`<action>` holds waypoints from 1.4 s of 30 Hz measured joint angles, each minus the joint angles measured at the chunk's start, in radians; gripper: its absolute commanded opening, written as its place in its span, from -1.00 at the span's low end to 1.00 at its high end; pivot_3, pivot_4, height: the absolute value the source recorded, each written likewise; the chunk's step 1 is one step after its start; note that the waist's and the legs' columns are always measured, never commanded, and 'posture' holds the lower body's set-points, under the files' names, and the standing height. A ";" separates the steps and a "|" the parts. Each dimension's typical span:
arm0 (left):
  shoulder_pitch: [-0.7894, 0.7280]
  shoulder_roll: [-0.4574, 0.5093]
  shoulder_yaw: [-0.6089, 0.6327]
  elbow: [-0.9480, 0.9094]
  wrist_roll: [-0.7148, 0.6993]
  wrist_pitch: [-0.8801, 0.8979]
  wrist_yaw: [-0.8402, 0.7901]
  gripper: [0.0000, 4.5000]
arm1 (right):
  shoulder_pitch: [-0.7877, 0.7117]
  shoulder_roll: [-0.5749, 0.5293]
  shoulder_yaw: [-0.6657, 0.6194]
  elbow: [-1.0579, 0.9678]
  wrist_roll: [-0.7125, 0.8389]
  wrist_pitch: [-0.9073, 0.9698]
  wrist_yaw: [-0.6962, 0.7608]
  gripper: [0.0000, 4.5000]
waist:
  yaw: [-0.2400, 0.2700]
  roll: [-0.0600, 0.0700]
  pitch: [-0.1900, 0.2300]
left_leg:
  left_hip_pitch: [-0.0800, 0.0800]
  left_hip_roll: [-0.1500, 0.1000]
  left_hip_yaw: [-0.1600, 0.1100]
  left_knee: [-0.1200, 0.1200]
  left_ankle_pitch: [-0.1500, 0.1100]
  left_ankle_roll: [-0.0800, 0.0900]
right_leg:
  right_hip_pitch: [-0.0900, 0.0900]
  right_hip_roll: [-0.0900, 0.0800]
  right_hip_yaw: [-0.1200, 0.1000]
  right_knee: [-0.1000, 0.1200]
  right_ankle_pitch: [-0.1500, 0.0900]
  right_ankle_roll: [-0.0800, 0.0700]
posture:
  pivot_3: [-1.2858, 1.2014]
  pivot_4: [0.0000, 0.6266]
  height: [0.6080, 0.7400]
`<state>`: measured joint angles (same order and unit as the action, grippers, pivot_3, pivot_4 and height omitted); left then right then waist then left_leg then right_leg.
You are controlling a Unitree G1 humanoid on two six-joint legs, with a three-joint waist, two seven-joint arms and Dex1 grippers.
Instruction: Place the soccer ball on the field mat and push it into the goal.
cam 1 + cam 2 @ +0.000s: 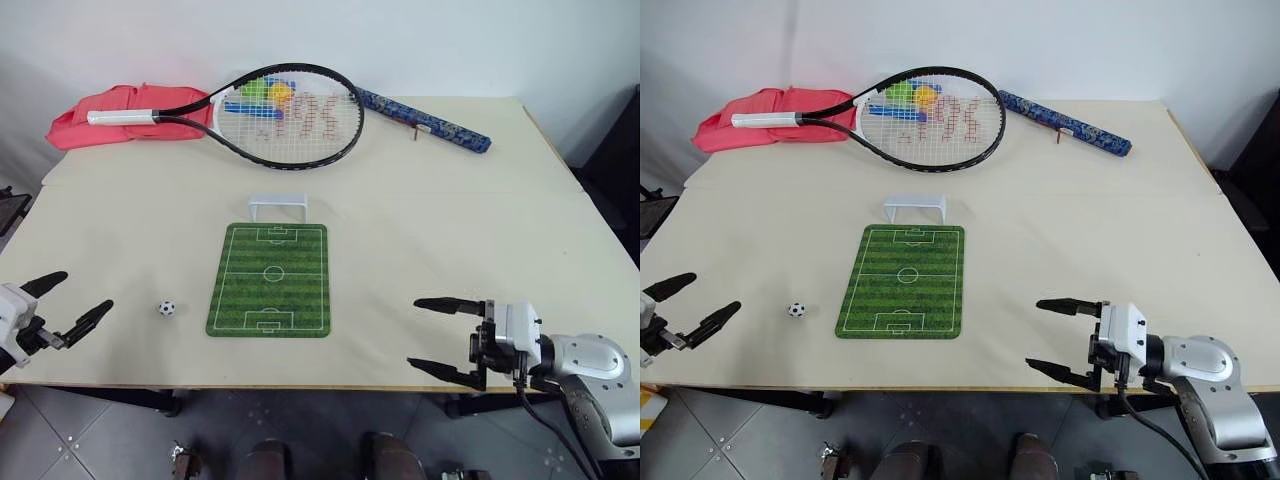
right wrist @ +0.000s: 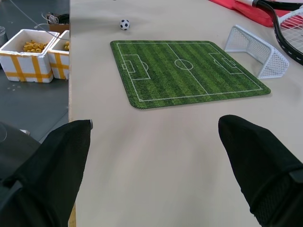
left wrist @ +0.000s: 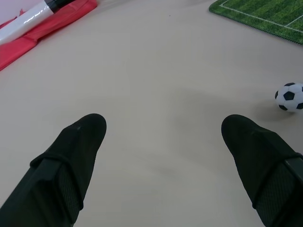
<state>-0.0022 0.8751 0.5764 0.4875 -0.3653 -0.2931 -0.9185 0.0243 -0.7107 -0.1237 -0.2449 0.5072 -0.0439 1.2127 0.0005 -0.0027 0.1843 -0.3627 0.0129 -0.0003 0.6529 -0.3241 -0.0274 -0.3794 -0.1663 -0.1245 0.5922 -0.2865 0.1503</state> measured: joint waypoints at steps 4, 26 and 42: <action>0.006 0.000 0.000 -0.012 0.001 0.018 0.017 0.98 | -0.017 0.002 0.003 0.000 0.044 0.033 0.019 1.00 | -0.001 0.000 0.000 | 0.002 0.000 0.001 -0.001 0.000 0.000 | 0.000 0.000 0.002 0.001 0.000 0.000 | 0.03 -0.52 1.00; 0.226 -0.124 0.125 -0.238 -0.229 0.316 -0.179 0.98 | -0.212 0.232 0.082 -0.071 0.193 0.053 0.052 1.00 | 0.020 -0.002 -0.001 | 0.007 0.003 0.010 0.005 -0.008 0.002 | 0.001 0.003 0.009 0.002 0.000 -0.001 | 0.03 -0.52 1.00; -0.054 -0.179 -0.164 -0.111 -0.104 0.315 -0.144 0.72 | -0.097 0.230 0.070 0.050 0.116 -0.089 0.093 1.00 | -0.001 -0.002 -0.001 | 0.007 0.004 0.012 0.006 -0.008 0.002 | 0.001 0.004 0.011 0.003 0.000 -0.001 | 0.03 -0.52 1.00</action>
<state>-0.0561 0.6957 0.4121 0.3766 -0.4690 0.0217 -1.0621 -0.0727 -0.4803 -0.0536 -0.1945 0.6235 -0.1326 1.3052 -0.0005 -0.0051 0.1835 -0.3556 0.0166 0.0119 0.6586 -0.3325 -0.0249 -0.3786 -0.1623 -0.1140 0.5952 -0.2865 0.1496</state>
